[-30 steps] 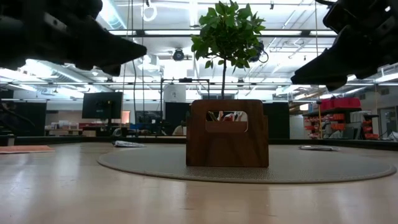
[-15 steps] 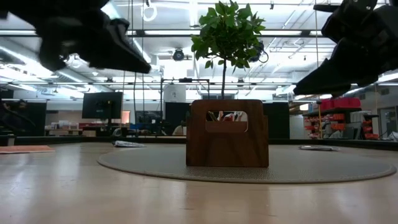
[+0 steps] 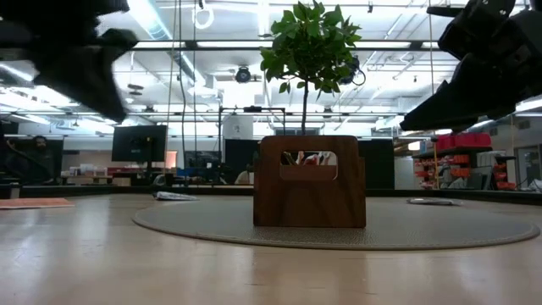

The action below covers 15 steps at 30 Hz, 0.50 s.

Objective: Pick & Place Tea
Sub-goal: Put the orange tea bag into the top compartment of the top section wooden organizer

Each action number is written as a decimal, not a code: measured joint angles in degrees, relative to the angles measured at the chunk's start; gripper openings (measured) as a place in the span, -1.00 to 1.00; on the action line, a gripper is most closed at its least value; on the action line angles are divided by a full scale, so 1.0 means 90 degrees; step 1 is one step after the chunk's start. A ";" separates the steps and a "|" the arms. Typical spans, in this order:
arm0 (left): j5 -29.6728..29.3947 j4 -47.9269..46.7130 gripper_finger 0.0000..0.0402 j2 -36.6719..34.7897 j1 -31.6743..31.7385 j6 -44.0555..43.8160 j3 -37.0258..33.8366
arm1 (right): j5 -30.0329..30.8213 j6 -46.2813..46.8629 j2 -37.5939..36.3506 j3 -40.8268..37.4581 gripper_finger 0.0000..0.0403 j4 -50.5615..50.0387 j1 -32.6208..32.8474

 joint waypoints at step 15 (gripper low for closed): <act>0.1838 -0.2474 -0.22 0.0000 -0.0578 -0.2855 -0.0286 | 0.0002 -0.0069 0.0000 0.0000 -0.45 -0.0009 0.0001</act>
